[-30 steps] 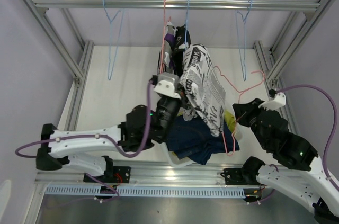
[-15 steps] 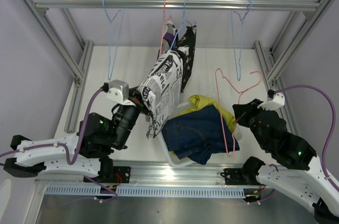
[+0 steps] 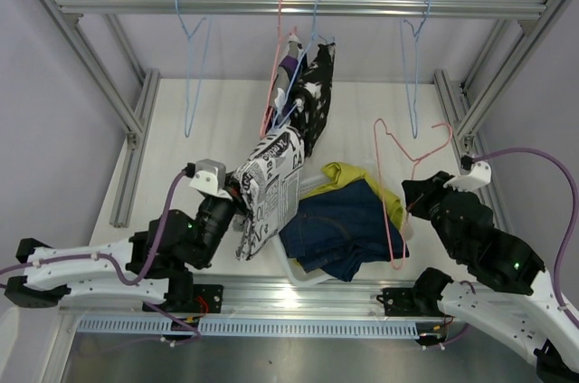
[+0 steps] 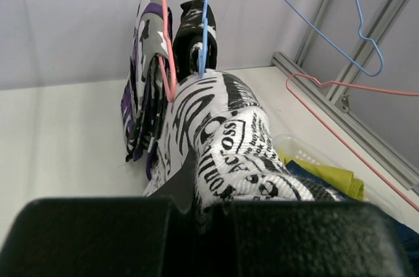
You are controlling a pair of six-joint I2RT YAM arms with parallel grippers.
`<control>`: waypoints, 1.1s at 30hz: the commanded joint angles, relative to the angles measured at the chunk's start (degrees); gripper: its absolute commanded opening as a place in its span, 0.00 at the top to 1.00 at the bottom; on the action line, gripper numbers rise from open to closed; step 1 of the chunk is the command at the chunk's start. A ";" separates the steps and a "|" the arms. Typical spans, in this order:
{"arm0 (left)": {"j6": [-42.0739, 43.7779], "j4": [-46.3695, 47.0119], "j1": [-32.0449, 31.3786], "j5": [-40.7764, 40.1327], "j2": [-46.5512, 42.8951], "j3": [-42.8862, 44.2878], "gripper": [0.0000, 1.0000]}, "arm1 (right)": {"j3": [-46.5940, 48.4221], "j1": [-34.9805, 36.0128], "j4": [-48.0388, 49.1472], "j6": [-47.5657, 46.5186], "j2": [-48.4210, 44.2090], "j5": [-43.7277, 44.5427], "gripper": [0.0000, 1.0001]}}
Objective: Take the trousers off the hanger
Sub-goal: Remove the trousers from the hanger, then place the trousers in the bin.
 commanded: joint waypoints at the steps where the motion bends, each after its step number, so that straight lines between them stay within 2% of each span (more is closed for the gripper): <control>1: -4.19 4.41 -0.23 -0.79 0.70 0.22 0.99 | 1.70 -0.15 0.15 -0.10 -1.11 2.76 1.00; 6: -7.26 6.08 -0.23 0.09 6.93 1.18 1.00 | 1.96 -0.15 -0.73 -0.19 -1.90 3.11 1.00; 17: -9.82 13.20 -3.39 4.65 32.31 11.54 0.99 | 5.74 -0.06 -3.89 -1.33 -4.18 4.87 1.00; 24: -13.24 13.56 -4.36 5.89 42.00 17.53 0.99 | 7.76 0.11 -5.56 -1.33 -5.59 5.22 1.00; 31: -16.49 11.45 -4.36 7.64 47.97 23.41 0.99 | 8.82 0.29 -5.65 -1.59 -5.50 5.31 1.00; 32: -17.20 10.84 -4.36 8.08 48.77 24.04 0.95 | 8.99 0.20 -5.83 -1.59 -5.59 5.31 1.00; 33: -17.90 9.87 -4.45 9.48 49.56 24.56 0.79 | 9.08 0.29 -5.92 -1.59 -5.68 5.31 1.00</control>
